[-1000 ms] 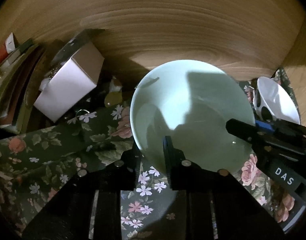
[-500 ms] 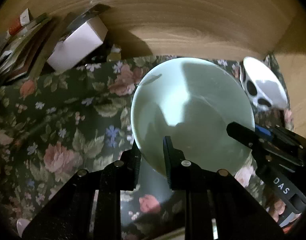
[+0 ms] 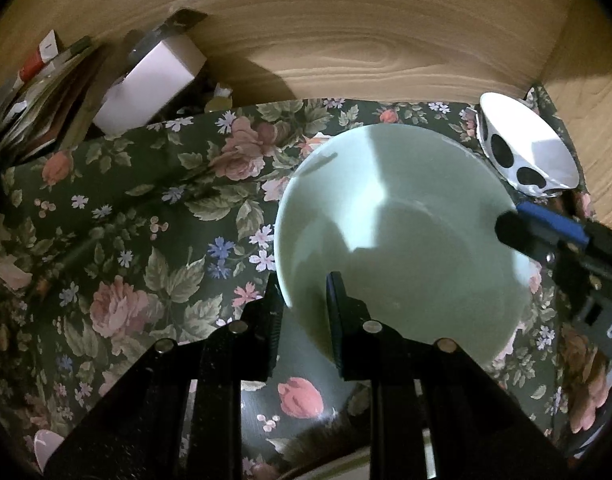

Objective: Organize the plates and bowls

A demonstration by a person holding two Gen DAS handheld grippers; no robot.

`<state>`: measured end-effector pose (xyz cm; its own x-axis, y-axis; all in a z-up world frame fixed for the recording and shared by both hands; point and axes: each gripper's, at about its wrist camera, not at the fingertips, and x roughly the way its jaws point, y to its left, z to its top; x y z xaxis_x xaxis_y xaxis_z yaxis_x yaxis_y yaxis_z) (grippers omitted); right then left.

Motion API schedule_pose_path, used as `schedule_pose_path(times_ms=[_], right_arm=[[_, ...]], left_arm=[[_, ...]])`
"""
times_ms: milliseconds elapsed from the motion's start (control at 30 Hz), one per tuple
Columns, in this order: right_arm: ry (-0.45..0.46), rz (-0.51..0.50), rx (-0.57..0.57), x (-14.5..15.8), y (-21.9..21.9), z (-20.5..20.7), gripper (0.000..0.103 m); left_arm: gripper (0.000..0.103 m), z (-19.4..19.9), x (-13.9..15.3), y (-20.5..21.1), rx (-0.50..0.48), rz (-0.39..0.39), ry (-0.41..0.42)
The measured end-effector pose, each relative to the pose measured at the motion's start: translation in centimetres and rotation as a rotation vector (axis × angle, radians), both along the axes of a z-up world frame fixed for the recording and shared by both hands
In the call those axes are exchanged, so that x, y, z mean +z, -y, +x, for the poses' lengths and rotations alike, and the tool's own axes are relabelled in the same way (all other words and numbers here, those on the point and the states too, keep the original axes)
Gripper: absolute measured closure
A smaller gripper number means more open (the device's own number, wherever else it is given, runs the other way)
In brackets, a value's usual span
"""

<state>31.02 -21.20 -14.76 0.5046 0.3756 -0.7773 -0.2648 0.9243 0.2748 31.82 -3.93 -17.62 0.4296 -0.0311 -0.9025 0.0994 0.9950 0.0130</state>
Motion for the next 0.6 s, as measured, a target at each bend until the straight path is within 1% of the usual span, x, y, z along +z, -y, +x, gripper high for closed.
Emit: schedule_pose_path(times_ms=[133, 233, 267, 300, 467, 533, 600], right_arm=[[-0.026, -0.022, 0.023, -1.1, -0.8, 1.2, 0.070], [-0.041, -0.026, 0.041, -2.0, -1.4, 1.4, 0.071], [-0.041, -0.021, 0.042, -2.1, -1.5, 1.3, 0.076], [-0.042, -0.010, 0.046, -2.1, -1.5, 1.3, 0.080], [-0.030, -0.004, 0.034, -1.6, -1.4, 0.8, 0.082], [-0.023, 0.000, 0.035, -1.4, -1.3, 0.4, 0.082], [-0.010, 0.005, 0.035, -0.9, -1.2, -0.1, 0.082]], left_arm=[[0.082, 0.6, -0.5, 0.2, -0.017, -0.006, -0.015], [0.082, 0.7, -0.8, 0.2, -0.029, -0.010, -0.017], [0.082, 0.8, -0.9, 0.4, -0.035, -0.009, -0.013], [0.082, 0.9, -0.9, 0.6, -0.039, -0.005, -0.006], [0.082, 0.8, -0.7, 0.4, -0.022, -0.005, -0.005], [0.082, 0.3, -0.2, 0.1, -0.017, -0.009, 0.005], [0.082, -0.1, 0.5, -0.3, -0.005, -0.029, 0.018]])
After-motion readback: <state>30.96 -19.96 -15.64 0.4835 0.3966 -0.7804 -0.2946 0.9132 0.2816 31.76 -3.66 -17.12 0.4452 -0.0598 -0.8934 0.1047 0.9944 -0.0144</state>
